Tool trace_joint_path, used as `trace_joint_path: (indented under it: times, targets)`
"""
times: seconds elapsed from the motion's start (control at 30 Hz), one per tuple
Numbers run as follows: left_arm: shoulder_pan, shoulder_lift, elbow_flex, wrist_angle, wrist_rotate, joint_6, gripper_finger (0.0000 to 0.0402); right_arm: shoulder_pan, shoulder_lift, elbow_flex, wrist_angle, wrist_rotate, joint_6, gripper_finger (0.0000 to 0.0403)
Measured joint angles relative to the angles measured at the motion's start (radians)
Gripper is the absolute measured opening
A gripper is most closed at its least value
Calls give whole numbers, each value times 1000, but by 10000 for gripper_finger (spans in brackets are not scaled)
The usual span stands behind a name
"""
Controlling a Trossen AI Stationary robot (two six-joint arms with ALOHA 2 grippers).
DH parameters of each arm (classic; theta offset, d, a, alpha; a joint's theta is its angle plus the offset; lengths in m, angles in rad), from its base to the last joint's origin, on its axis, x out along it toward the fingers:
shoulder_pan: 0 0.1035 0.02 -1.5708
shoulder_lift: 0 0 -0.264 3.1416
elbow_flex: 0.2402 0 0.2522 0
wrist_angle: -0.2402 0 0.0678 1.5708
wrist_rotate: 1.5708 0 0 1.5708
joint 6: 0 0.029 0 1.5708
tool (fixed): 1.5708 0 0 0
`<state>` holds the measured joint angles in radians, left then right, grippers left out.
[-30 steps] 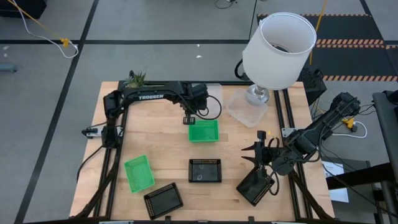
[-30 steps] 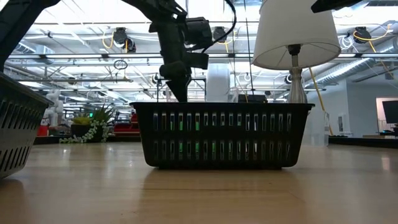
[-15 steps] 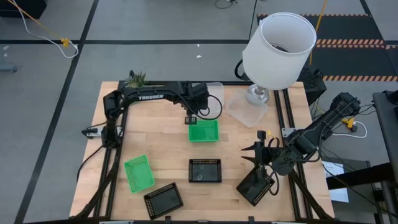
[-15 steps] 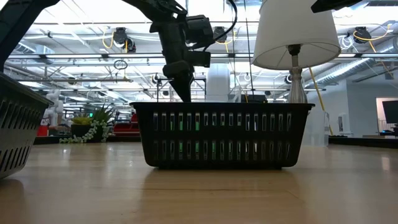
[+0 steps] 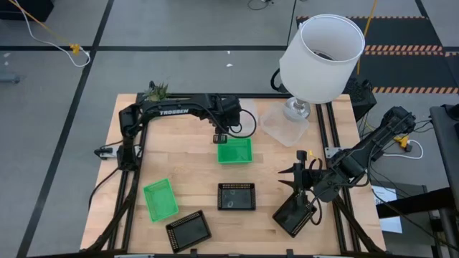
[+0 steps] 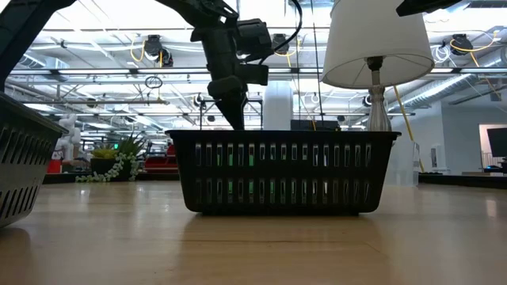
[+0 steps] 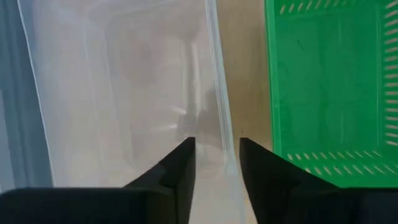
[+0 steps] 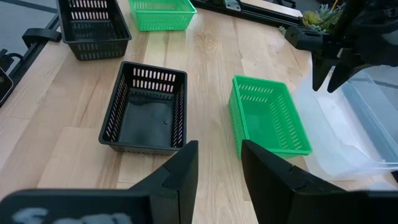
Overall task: Stack baskets by color
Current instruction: Stack the left transparent bin on top of the middle transparent bin
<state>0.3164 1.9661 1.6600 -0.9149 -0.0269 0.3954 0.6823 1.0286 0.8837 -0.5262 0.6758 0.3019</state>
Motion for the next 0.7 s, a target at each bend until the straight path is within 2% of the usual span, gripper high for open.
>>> trace_joint_path:
  times: [0.23,0.5,0.7]
  targets:
    - [0,0,0,-1,-13,8,145,0,0,0,0,0,0,115]
    - [-9,0,0,-53,-19,13,121,0,0,0,-1,0,0,115]
    - [-18,-2,-47,-61,-91,29,107,0,0,0,-1,0,0,115]
